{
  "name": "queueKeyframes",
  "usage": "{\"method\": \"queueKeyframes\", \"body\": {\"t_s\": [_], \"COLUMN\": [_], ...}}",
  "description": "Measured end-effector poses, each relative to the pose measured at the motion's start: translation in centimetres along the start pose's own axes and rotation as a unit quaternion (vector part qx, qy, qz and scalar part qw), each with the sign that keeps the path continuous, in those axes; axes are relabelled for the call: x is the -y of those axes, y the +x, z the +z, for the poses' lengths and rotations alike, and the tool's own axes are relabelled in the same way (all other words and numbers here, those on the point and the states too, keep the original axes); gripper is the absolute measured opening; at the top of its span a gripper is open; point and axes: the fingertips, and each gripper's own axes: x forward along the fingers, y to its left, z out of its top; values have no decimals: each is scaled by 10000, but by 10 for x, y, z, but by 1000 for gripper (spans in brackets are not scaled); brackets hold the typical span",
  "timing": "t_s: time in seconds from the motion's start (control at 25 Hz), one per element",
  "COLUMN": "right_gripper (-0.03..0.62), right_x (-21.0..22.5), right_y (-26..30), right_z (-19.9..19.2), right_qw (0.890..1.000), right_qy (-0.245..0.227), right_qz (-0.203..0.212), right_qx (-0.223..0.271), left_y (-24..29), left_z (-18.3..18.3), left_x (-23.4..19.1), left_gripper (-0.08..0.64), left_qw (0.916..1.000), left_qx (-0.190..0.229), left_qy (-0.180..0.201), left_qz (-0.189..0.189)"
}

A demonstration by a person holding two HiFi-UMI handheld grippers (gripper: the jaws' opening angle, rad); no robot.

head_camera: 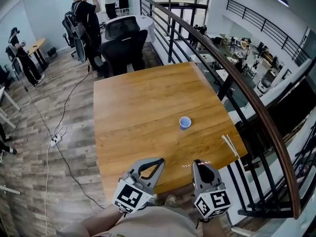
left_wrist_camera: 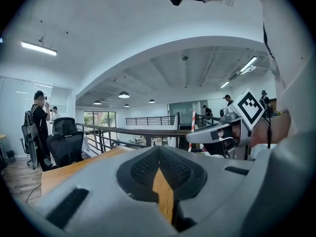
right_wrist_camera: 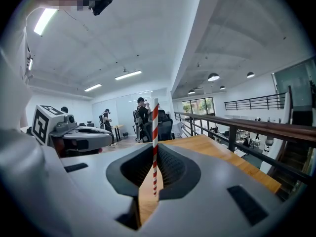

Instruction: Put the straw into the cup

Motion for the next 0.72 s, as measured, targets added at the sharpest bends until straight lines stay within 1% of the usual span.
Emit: {"method": "queueKeyframes", "body": {"t_s": [0.2, 0.4, 0.6, 0.72], "right_gripper": [37, 37, 37, 37], "right_x": [9, 20, 39, 47], "right_y": [5, 10, 25, 43], "right_z": [3, 12, 30, 47], "right_qw": [9999, 9997, 9994, 9984], "right_qy": [65, 19, -112, -289], "right_qz": [123, 181, 154, 221], "right_qx": [36, 132, 292, 425], "left_y": [11, 23, 40, 55], "left_z": [-4, -1, 6, 18], "left_x": [3, 3, -11, -23], "left_gripper": [14, 14, 14, 14], "left_qw": [9999, 9998, 9995, 9996], "left_qx": [-77, -94, -62, 45], "left_qy": [-38, -32, 41, 11], "left_qz": [94, 188, 295, 269]}}
